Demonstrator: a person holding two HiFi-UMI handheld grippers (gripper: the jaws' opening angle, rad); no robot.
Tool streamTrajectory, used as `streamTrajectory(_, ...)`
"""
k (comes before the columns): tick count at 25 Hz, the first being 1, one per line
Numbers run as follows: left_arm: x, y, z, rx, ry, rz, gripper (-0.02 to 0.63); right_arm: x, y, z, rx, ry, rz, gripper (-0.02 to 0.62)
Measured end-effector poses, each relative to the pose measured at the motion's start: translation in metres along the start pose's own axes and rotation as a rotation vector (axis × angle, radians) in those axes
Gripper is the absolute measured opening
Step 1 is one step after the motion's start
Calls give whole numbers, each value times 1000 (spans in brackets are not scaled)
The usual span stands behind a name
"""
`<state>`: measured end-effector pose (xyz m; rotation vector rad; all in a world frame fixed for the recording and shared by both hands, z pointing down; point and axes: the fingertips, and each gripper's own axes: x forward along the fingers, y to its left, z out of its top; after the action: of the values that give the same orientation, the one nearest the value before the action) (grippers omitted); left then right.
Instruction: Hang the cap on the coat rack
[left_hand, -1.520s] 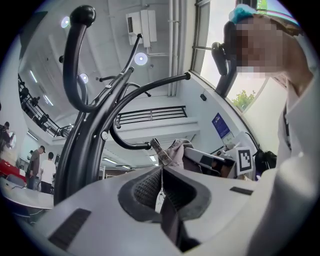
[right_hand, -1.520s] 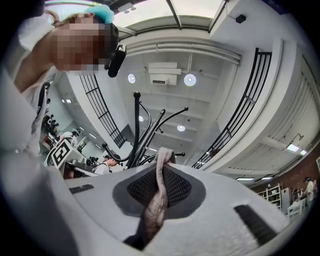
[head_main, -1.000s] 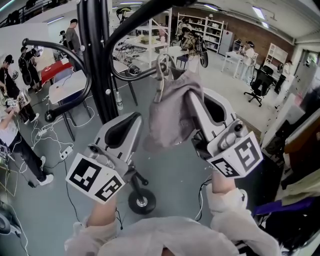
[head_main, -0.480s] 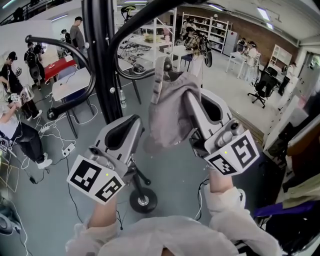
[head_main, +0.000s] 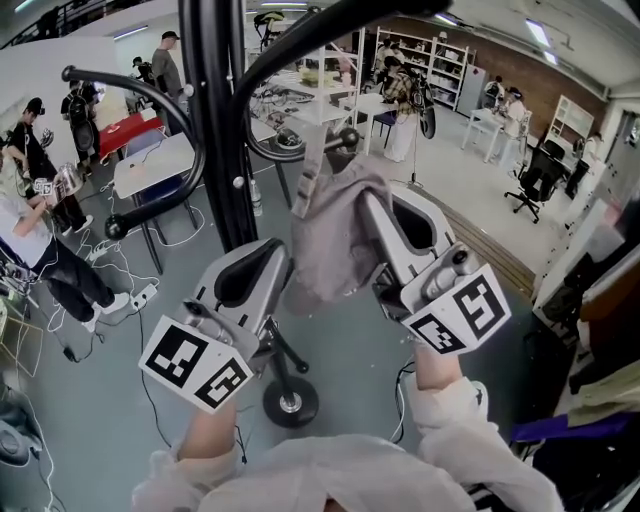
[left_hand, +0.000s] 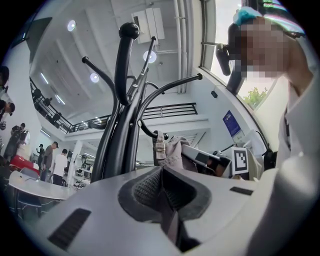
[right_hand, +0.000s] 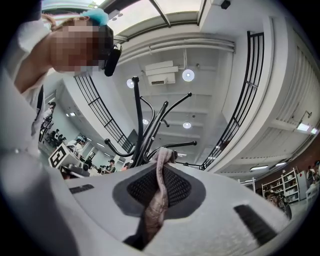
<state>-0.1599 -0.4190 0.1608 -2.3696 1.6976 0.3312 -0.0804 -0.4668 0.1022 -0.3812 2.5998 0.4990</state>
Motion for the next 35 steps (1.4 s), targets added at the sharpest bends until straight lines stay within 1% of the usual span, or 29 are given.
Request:
streamTrajectory(2,-3,-1,-2,-7,3,2,18,2,4,-2,4,3,12,11)
streamTrajectory(5,-6,0,-8,-41,9,4,18,6,8,-5,5,9,27,11)
streamTrajectory(14,-9,9,-25,-92,34,32,18,12,15,-19,12,35,43,11)
streamTrajectory(20,-12,13,-31,-104,38,42,18,12,17,-29,33,45,43,11)
streamTrajectory(28,-17,8,-33,-108,38,43,18,5,20,-38,88,61,32,11)
streamTrajectory(35,-20,6,-35,-114,35,54,18,-11,22,-45,108,77,2,11)
